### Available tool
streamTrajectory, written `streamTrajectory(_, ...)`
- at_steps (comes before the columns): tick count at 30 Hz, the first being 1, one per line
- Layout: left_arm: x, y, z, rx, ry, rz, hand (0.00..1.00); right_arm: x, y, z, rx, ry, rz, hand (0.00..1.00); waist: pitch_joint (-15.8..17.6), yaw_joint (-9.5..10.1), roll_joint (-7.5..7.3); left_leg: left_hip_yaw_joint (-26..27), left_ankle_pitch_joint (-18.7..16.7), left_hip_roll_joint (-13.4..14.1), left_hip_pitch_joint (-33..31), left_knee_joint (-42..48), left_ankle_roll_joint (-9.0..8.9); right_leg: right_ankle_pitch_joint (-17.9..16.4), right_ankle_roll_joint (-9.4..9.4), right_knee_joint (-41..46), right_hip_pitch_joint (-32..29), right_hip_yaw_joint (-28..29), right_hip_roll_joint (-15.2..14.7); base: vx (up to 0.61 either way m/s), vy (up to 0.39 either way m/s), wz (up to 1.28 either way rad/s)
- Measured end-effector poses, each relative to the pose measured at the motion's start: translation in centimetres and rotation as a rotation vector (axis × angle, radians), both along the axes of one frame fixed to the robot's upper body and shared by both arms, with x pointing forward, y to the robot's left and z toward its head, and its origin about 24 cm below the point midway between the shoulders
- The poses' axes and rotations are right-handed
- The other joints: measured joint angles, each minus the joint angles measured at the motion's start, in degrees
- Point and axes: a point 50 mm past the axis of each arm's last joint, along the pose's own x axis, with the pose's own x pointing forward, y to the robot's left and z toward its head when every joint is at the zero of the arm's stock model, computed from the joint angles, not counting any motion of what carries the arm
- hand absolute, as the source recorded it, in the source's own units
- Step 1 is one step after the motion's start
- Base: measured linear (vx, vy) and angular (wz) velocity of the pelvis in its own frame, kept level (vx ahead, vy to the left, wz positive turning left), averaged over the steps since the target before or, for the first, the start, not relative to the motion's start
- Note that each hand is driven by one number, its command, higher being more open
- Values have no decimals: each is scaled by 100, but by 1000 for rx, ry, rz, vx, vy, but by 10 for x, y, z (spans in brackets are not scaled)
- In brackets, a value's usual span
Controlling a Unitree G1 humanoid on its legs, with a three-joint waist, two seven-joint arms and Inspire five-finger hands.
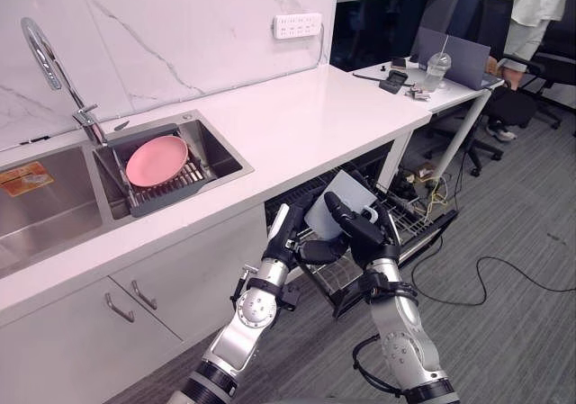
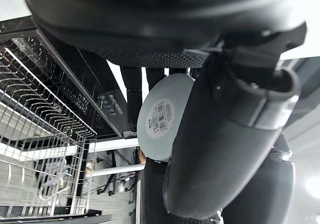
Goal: Walk over to the sink, pick up the cup, carry it to the dishwasher, place the cup inside the dishwasher, then close the dishwasher door
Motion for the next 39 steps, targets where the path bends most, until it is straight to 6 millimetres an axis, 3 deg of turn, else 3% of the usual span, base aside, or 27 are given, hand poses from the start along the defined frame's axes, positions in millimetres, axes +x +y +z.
streamTrajectory(8, -5, -4, 14, -123, -33, 3, 90, -6, -1, 29, -180, -135, -78, 30, 169, 8, 14, -45, -15, -10, 110, -88, -25, -47, 16, 10, 99, -57, -10, -8, -5, 3)
streamTrajectory(12, -12, -2, 3, -146, 24, 18, 90, -8, -12, 40, -248, -161, -190, 30, 179, 9, 29, -52, -4, -21, 140, -127, -33, -67, 25, 8, 116, -70, -22, 0, 0, 0)
streamTrajectory(17, -22, 29, -22, -161, 157, 159, 90, -20, -48, 64, -355, -251, -428, 30, 184, 4, 37, -49, 17, -44, 195, -192, 1, -106, 48, 9, 139, -72, -45, 0, 0, 0)
streamTrajectory(20, -24, 37, -26, -172, 173, 187, 90, -29, -54, 69, -407, -275, -473, 30, 182, 10, 39, -65, 14, -50, 282, -244, -2, -151, 44, 20, 214, -98, -52, 3, -9, 3)
streamTrajectory(32, -36, 36, -27, -223, 198, 155, 90, -46, -58, 52, -532, -192, -459, 30, 173, 14, 52, -139, 13, -71, 276, -265, 6, -228, 47, 73, 213, -181, -76, -3, -6, 3)
streamTrajectory(39, -63, 57, -53, -255, 331, 243, 90, -62, -68, 24, -600, -49, -445, 30, 169, 18, 58, -167, 1, -72, 275, -259, 3, -286, 47, 136, 220, -222, -85, -7, -8, 2)
